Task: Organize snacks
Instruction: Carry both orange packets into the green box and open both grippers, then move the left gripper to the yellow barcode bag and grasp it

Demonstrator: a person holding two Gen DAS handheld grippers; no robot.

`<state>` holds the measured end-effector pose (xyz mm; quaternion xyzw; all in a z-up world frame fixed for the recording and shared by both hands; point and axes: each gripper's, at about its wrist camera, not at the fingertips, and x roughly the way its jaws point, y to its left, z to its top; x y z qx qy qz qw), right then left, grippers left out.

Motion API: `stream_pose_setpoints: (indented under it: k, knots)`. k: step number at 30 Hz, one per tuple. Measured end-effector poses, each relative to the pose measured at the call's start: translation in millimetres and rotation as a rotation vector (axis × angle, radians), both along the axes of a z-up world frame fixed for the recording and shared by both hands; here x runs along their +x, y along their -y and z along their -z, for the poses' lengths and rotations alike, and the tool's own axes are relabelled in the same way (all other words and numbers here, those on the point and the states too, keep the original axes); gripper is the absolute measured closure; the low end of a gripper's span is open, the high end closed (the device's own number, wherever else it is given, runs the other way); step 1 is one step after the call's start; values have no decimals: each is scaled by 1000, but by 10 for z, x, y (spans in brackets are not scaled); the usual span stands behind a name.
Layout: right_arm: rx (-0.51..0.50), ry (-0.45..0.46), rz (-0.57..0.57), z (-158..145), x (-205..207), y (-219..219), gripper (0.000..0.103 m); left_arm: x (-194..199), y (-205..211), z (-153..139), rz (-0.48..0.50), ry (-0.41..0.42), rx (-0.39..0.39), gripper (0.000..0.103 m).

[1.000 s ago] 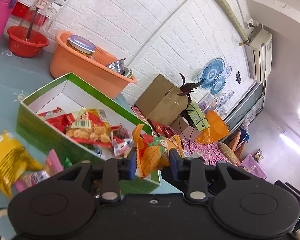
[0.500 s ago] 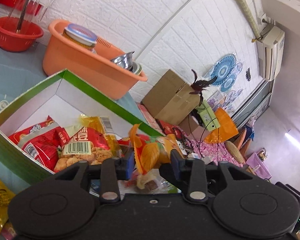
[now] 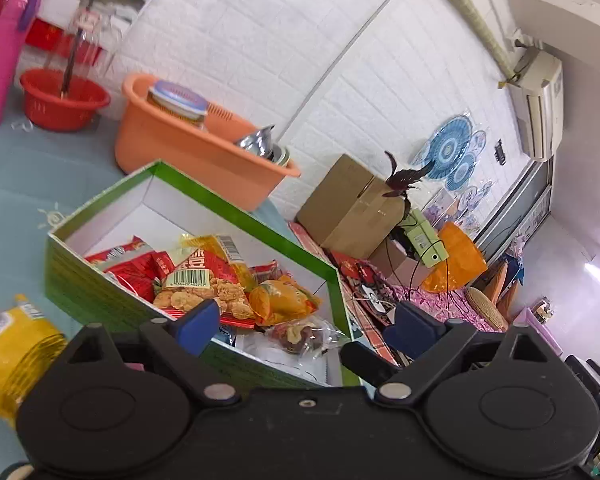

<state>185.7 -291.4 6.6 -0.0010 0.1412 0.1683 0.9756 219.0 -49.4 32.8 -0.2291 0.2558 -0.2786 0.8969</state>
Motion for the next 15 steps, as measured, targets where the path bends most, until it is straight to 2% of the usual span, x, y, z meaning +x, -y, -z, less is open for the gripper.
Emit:
stream_pose_setpoints:
  k: [4, 8, 15]
  knots:
    - [17, 34, -16, -91, -341, -34, 0, -362, -129, -80, -23, 25, 14, 0]
    - [36, 39, -48, -85, -608, -88, 0, -716, -280, -23, -61, 26, 32, 0]
    - [54, -27, -94, 121, -842, -214, 0, -1083, -596, 333, -137, -71, 40, 0]
